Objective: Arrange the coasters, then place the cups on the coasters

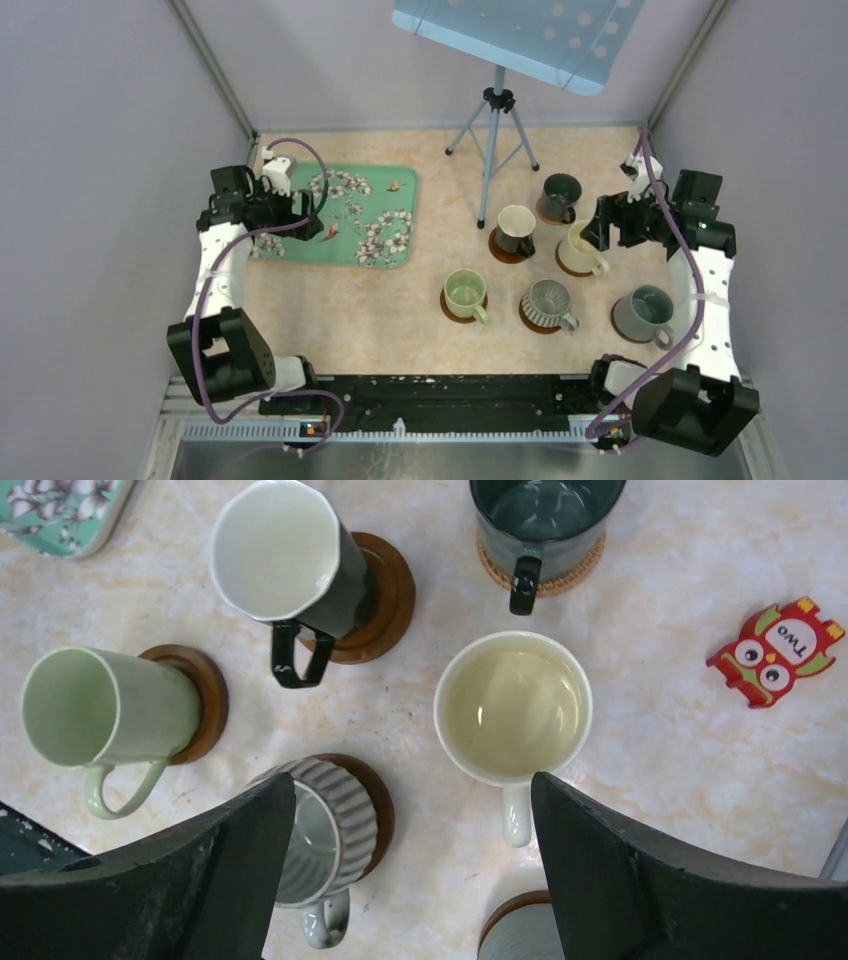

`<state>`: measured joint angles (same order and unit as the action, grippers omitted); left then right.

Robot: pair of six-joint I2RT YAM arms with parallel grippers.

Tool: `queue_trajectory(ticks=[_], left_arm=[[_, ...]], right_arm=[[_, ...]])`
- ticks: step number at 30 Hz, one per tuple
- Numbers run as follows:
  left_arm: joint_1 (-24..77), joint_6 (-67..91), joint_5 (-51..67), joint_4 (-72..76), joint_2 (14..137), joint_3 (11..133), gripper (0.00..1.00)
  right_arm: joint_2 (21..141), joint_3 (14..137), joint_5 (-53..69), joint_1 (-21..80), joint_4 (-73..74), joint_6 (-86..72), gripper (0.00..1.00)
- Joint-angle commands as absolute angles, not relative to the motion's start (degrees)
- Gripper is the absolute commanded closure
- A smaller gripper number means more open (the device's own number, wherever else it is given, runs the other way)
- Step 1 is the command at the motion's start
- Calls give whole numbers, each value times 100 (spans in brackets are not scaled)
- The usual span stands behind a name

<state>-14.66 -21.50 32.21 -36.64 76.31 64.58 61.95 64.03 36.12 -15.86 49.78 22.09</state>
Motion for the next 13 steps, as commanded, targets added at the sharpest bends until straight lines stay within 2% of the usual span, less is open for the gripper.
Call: queue_trajectory(ticks=[1, 13], left_arm=[[-1595, -1580, 3328, -3257, 7679, 6236, 1], [-1602, -1561, 3443, -3115, 7665, 5958, 1]], right_arm=[[6344, 6068, 3868, -1777, 4349, 2241, 14], [6436, 5781, 3979, -1784, 3617, 1757, 13]])
